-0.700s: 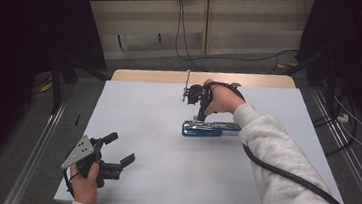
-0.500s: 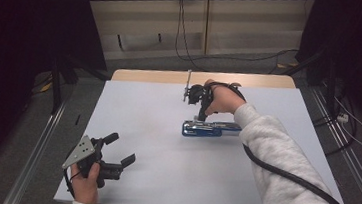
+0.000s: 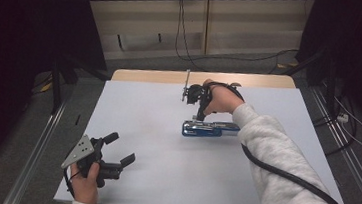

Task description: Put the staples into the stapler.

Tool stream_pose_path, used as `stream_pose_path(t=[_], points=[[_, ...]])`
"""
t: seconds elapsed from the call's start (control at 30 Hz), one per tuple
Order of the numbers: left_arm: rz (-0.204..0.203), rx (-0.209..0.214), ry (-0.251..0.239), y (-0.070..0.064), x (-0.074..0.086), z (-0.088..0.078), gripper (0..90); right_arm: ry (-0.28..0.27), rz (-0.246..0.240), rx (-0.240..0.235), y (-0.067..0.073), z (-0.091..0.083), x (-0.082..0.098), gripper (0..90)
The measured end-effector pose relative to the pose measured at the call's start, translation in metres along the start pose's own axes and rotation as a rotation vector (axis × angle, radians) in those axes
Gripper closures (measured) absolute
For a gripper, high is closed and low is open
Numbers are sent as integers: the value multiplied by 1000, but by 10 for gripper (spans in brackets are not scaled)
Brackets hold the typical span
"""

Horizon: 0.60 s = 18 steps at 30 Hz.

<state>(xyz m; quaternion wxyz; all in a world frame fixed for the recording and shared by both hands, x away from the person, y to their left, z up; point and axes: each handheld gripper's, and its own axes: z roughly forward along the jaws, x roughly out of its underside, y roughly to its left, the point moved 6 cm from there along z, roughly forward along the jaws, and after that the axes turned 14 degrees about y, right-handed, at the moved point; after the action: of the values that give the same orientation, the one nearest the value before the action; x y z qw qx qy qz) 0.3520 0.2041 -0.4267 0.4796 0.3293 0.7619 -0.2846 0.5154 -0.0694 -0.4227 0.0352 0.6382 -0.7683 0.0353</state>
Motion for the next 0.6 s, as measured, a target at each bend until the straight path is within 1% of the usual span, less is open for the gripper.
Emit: stream_pose_path(t=[0.07,0.13,0.17,0.23,0.4,0.6], points=[[1,4,-2,-1,0,0,19,-4,7,-1,0,1,-2,792],[1,0,-2,0,0,0,18,-4,-1,2,0,2,-4,791],[1,0,-2,0,0,0,18,-9,8,0,0,2,-4,791],[0,-3,-1,0,0,0,18,-3,1,-3,1,3,-5,791],[-2,2,0,0,0,0,19,-1,2,-3,0,7,-7,792],[-2,-7,1,0,0,0,19,4,-1,-8,1,10,-9,792]])
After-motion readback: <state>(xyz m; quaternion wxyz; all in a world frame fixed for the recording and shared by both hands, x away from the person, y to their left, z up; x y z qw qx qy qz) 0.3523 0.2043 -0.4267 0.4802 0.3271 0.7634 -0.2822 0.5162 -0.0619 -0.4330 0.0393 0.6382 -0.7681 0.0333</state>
